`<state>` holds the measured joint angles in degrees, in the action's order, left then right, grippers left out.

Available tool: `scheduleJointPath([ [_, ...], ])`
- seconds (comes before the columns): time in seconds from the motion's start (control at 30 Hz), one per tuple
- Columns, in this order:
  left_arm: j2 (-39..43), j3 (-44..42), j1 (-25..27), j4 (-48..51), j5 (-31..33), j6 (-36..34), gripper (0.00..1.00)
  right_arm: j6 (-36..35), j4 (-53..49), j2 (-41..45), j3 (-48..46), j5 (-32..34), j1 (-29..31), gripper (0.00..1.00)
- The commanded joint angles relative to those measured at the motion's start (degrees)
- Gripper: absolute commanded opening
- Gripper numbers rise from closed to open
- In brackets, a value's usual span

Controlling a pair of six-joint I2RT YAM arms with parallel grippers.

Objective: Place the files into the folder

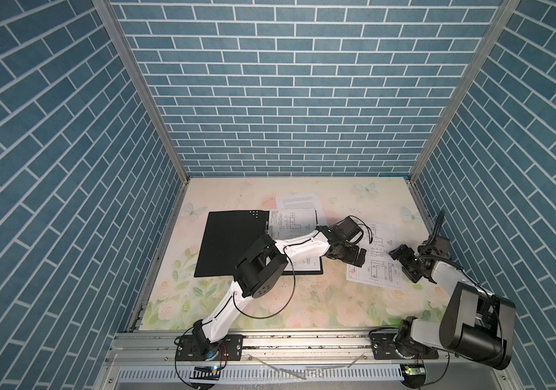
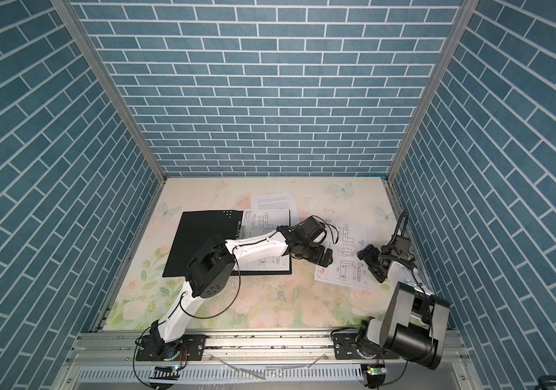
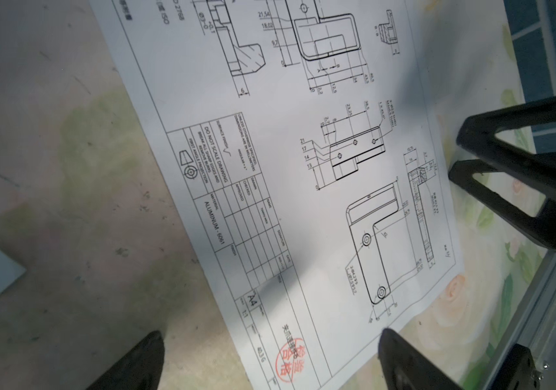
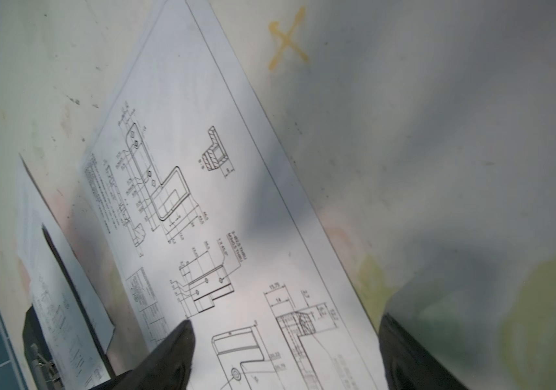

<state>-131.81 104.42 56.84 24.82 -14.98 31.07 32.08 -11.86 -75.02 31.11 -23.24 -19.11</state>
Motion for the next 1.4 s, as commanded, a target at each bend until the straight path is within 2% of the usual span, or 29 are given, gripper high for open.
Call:
scheduleJointPath([
  [0.0,-2.2,1.2,0.3,3.0,-1.1,-0.4,1.00,-0.5,-1.7,-2.6,-1.5,-4.7,0.0,0.82],
  [0.27,-5.3,4.0,0.1,4.7,-3.7,0.3,0.99,0.0,-1.8,-3.8,-2.8,-9.8,0.1,0.76],
  [0.6,-6.6,3.9,-0.5,4.2,-4.7,1.3,0.99,1.0,-1.2,-4.2,-4.1,-11.9,0.1,0.72],
  [0.7,-6.1,3.4,-0.7,4.3,-4.2,1.3,1.00,0.1,-3.9,-2.1,-2.8,-9.4,0.1,0.72],
  [0.87,-3.7,1.6,-0.9,3.7,-2.2,0.8,1.00,-1.7,-9.1,3.3,1.2,-0.8,0.0,0.77],
  [0.97,-2.8,1.0,-0.8,3.4,-1.5,0.7,1.00,-3.6,-11.0,3.6,3.2,3.3,-0.2,0.79],
  [1.1,-3.1,1.0,-0.7,3.7,-1.3,0.1,1.00,-3.8,-9.8,1.3,3.6,4.9,-0.4,0.79],
  [1.37,-3.9,1.5,-0.4,3.7,-2.7,-0.2,1.00,-3.8,-7.5,-4.4,3.8,3.2,-0.3,0.79],
])
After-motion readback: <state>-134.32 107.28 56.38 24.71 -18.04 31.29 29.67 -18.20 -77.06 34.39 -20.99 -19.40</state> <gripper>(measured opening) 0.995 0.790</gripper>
